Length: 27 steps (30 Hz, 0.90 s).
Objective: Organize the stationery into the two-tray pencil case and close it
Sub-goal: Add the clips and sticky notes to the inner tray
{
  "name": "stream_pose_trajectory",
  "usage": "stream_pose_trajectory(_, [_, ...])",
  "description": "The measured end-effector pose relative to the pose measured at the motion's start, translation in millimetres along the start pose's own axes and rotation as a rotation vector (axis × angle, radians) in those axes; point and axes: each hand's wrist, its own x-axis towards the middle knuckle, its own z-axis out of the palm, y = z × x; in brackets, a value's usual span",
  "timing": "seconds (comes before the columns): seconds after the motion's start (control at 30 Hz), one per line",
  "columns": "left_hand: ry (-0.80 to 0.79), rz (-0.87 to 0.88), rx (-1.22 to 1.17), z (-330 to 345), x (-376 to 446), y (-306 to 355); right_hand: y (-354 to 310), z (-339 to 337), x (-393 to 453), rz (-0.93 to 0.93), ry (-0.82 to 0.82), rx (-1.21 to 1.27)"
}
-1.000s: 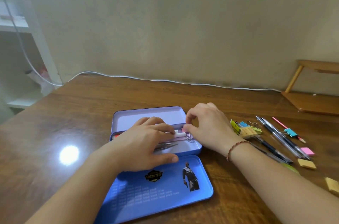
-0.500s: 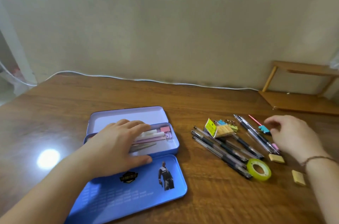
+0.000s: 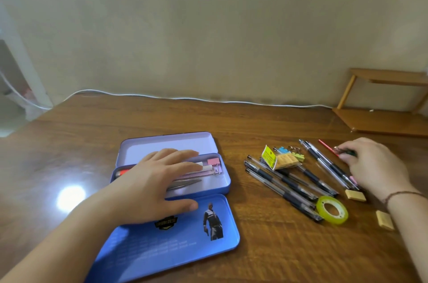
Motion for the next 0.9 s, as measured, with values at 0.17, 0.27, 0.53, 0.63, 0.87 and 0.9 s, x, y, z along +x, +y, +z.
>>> stream_pose_trajectory(0.17, [0.009,0.089,0.014,-2.8,0.6,0.9,-41.0,-35.1,-30.2,-0.281,0.211,0.329])
stream_pose_trajectory(0.27, [0.042,0.093,-0.003,-3.7,0.7,0.3,-98.1,-55.6,-67.4,-0.483,0.033,0.630])
stream_pose_trajectory(0.53, [0.034,0.073,-0.037,-8.2,-0.2,-0.2,-181.5,-11.6,-87.9,-0.855,-0.215,0.290])
stream_pose_trajectory(0.63, [0.041,0.071,-0.032,-9.9,0.6,-0.2,-183.5,-8.7,-88.0,-0.904,-0.092,0.203])
stream_pose_trajectory(0.87, [0.030,0.079,-0.018,-9.6,0.9,0.1,-172.2,-3.2,-85.6,-1.059,-0.200,0.224])
stream_pose_trajectory(0.9, [0.029,0.081,-0.016,-9.2,1.1,0.0,-170.6,-1.0,-86.4,-1.052,-0.227,0.228])
